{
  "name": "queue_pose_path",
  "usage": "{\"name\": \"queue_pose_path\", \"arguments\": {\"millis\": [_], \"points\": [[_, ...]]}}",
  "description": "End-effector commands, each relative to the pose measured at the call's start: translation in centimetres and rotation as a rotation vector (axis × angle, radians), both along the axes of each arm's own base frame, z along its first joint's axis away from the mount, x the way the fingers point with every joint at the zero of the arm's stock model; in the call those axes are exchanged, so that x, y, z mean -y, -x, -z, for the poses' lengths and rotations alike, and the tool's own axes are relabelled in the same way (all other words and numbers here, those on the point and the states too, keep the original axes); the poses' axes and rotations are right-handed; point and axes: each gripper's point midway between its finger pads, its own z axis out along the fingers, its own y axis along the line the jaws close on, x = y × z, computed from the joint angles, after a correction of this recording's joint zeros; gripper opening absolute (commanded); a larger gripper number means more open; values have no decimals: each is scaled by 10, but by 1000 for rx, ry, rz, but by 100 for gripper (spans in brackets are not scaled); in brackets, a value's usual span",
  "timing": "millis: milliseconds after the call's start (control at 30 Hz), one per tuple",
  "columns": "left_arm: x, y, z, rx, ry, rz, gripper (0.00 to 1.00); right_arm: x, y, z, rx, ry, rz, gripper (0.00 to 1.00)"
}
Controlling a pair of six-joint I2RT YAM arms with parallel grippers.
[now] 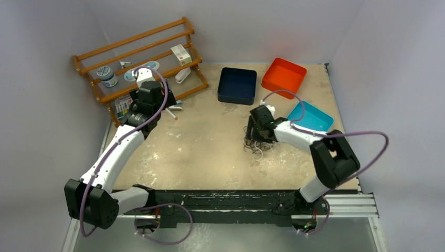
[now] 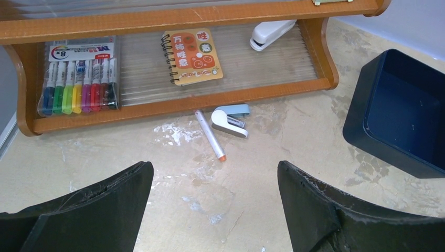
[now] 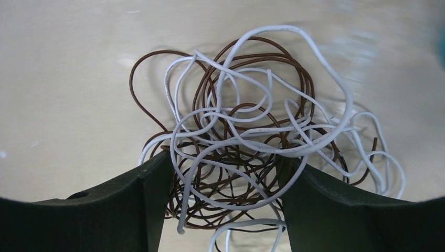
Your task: Untangle the cables
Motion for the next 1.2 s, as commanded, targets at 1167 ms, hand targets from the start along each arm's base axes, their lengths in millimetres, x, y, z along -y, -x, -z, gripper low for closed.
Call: {"name": "queue_pose_path", "arguments": {"millis": [1167], "points": [[70,1,15,-1,179,239,85,-94,32,-90,350,-390,-591,66]]}}
